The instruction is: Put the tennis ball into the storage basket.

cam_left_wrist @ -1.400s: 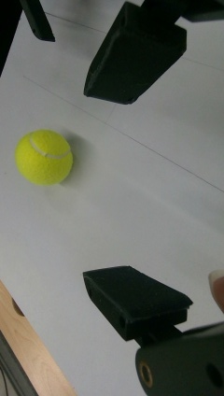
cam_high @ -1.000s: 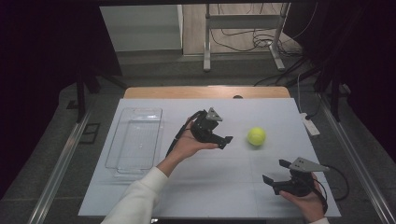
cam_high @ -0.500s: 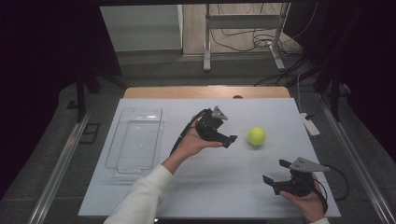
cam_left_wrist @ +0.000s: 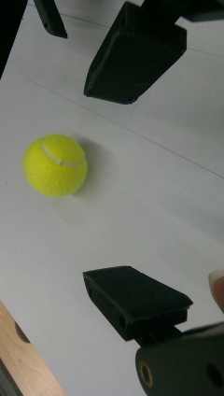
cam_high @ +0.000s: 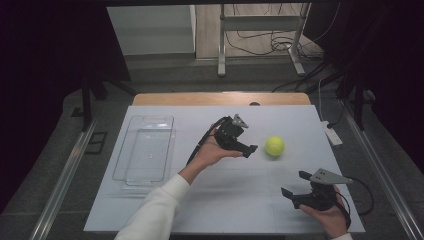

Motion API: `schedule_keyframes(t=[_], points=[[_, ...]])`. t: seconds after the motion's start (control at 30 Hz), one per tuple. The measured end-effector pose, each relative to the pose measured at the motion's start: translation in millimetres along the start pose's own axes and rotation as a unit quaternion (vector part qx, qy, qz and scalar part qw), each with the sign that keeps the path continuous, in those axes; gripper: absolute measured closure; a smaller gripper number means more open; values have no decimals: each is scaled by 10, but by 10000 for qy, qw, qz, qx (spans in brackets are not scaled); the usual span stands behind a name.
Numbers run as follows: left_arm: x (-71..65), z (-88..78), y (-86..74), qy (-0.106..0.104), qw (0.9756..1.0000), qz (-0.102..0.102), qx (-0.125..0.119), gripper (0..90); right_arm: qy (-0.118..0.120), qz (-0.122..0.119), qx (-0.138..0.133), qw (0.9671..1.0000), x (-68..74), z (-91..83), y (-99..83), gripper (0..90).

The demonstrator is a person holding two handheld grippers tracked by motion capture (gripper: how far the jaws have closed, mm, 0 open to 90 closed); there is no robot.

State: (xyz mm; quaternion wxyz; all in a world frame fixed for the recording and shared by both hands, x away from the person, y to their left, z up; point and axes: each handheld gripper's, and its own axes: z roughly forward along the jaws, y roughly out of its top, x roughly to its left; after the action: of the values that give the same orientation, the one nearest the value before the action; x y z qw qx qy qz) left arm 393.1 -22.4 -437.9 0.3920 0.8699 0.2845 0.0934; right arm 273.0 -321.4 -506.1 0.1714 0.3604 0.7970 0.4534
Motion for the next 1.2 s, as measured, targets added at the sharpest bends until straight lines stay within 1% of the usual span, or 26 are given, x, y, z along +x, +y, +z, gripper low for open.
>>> schedule_keyframes(t=[0.37,0.43,1.0,1.2], points=[[-3,86,66,-13,10000,25,60,127,13,4,-3,10000,4,2,1,62],[-9,97,77,-22,10000,5,55,127,16,8,1,10000,3,3,1,62],[-47,214,184,-71,9998,97,136,125,33,-3,8,10000,10,14,3,62],[-63,260,217,-86,9998,96,148,125,35,-6,11,10000,14,20,4,62]])
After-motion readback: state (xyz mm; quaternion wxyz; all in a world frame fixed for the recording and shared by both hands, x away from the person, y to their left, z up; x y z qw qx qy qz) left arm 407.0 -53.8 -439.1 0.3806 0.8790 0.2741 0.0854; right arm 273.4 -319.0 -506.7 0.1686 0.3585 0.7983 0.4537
